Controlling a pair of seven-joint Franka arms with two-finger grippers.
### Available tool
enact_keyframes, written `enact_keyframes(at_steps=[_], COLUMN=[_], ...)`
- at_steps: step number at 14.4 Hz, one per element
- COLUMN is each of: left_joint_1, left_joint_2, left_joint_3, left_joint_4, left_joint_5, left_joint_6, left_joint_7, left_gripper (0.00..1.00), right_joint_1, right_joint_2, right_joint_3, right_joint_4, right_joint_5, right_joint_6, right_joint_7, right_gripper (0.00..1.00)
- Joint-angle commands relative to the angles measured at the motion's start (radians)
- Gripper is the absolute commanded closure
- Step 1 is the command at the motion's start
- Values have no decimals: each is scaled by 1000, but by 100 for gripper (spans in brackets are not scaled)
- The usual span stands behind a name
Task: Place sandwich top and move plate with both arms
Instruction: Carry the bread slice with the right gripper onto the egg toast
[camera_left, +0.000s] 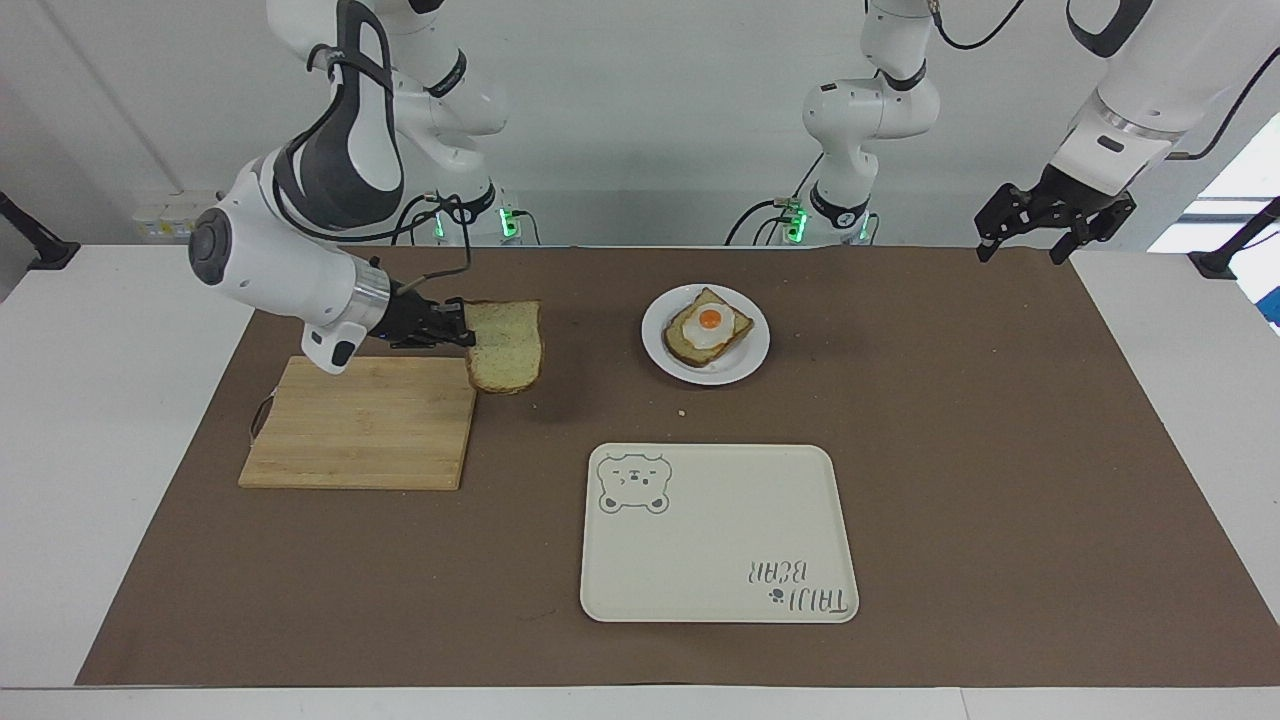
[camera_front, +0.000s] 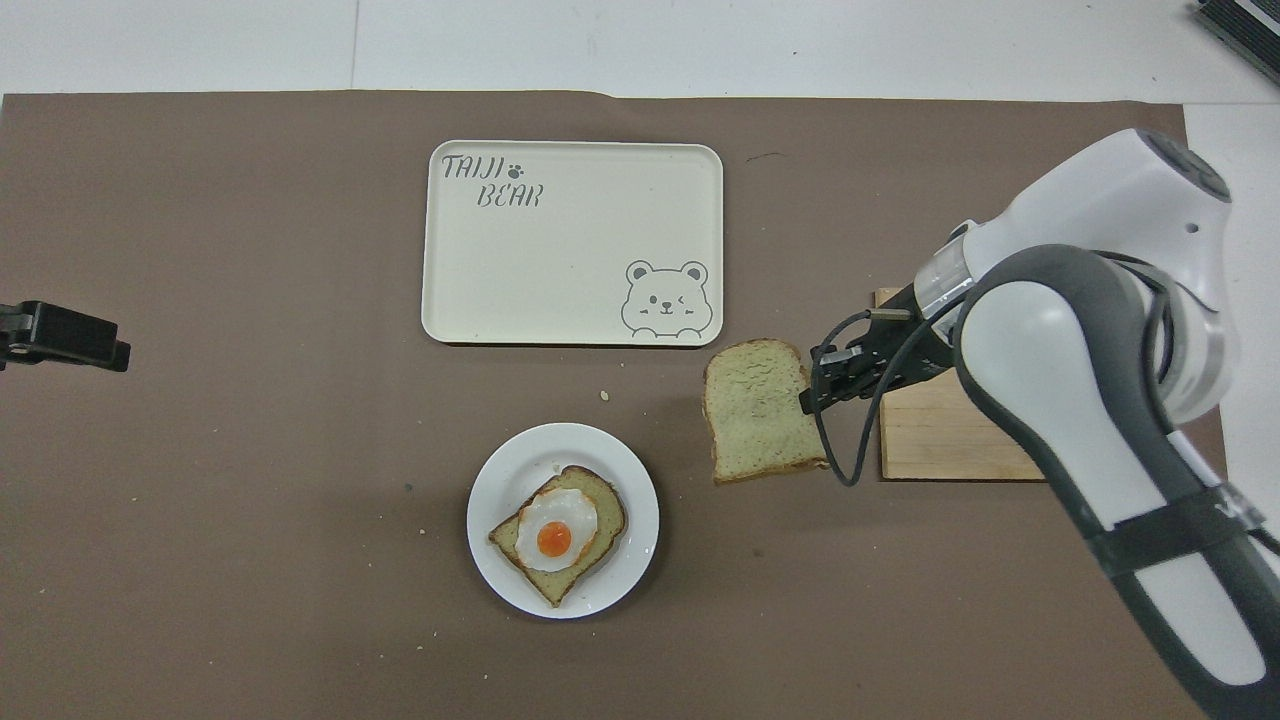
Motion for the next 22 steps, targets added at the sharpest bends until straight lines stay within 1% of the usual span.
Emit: enact_keyframes(at_steps=[1,3,5,6,7,10,13,15,19,22], left_joint_1=[-3,-3,-3,-3,-3,-3,-3,-3,-3,-3], left_joint_2=[-19,-19,-19,-19,-19,-19,-19,-19,-19,-19], left_joint_3=[5,4,5,4,4,4,5,4,4,4], left_joint_4=[-17,-17,-17,-17,-17,-17,-17,-17,-17,-17], left_joint_5=[8,8,8,8,8,8,8,8,8,8], left_joint_6=[-7,-8,-7,-7,-7,-7,-7,-7,-7,-8], left_joint_7=[9,7,9,9,7,9,7,7,9,9], left_gripper=[0,0,0,0,0,0,0,0,0,0], right_joint_1=[43,100,168,209,232,300,346,364,427,458], right_joint_2=[-41,-60,-63,-61,-61,-57,-58,-57,-29,-20], right_joint_3=[0,0,0,0,0,0,0,0,0,0], right_joint_4=[-53,-84,-110,-125,-142,-171,-216,-248,-305,-332], right_joint_5=[41,74,76,76,76,76,76,76,82,108], right_joint_6=[73,143,200,249,292,354,411,469,591,627], right_joint_7=[42,98,166,201,223,237,240,249,252,260], right_gripper=[100,100,100,100,100,100,100,100,100,100])
